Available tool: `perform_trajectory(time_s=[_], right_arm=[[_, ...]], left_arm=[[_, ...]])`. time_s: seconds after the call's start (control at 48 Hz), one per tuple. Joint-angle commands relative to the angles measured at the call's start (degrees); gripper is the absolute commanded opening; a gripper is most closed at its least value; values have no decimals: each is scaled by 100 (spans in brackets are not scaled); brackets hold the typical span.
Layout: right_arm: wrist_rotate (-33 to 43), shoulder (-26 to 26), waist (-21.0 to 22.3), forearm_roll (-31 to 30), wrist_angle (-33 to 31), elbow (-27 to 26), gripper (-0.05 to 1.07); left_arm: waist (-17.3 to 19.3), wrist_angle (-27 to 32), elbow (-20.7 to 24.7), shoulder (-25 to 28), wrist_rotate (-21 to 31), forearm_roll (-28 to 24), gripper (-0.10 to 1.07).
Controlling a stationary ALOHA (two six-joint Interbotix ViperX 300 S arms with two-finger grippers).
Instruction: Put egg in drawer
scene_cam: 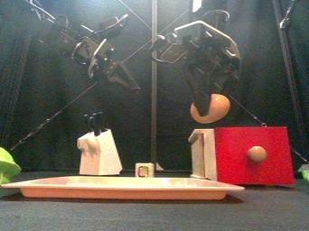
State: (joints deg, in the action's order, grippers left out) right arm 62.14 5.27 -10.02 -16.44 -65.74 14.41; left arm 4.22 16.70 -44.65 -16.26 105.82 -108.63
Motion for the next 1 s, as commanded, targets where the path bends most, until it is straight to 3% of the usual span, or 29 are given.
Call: perform_trajectory(time_s=[0.0,0.333,0.979], right_arm=[[0,-439,149,-18,-44,149,71],[9,-642,554,26,-53,905,72],[-18,-457,686,-633,-888,809,72]], left_arm=[[-9,26,70,-70,0,-9,9],[26,26,62,-70,0,0,9],[26,26,44,-70,0,0,9]])
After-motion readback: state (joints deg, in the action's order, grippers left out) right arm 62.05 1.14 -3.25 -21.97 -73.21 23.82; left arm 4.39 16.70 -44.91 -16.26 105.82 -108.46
